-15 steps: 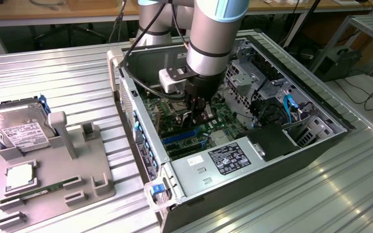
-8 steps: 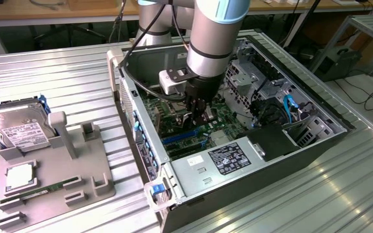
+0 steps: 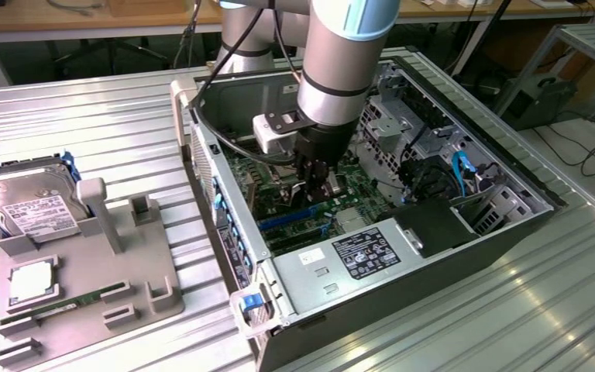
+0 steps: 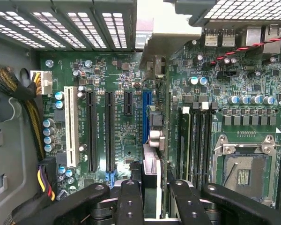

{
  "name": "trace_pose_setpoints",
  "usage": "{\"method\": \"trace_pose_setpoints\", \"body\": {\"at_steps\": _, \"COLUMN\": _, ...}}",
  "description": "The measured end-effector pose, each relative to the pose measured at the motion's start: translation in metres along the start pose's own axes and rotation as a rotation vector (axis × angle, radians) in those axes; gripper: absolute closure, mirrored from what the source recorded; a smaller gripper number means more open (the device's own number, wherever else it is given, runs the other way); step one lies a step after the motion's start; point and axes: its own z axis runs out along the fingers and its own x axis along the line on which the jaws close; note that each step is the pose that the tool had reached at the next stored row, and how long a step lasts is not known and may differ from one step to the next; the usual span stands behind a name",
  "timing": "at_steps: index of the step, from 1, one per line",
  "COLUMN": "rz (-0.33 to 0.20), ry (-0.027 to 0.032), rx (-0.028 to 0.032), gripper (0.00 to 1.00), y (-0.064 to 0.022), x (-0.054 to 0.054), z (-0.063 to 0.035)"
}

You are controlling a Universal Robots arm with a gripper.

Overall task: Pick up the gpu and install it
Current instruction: 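Insert the gpu into the slot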

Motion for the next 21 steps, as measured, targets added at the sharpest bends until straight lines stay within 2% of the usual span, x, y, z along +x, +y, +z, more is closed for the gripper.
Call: {"method": "trace_pose_setpoints", "body": {"at_steps": 21, "rz": 0.001, "ry": 0.0001, "rx": 0.0, "gripper": 0.73, "y": 0.0065, "x": 0.0031, "z": 0.0007}}
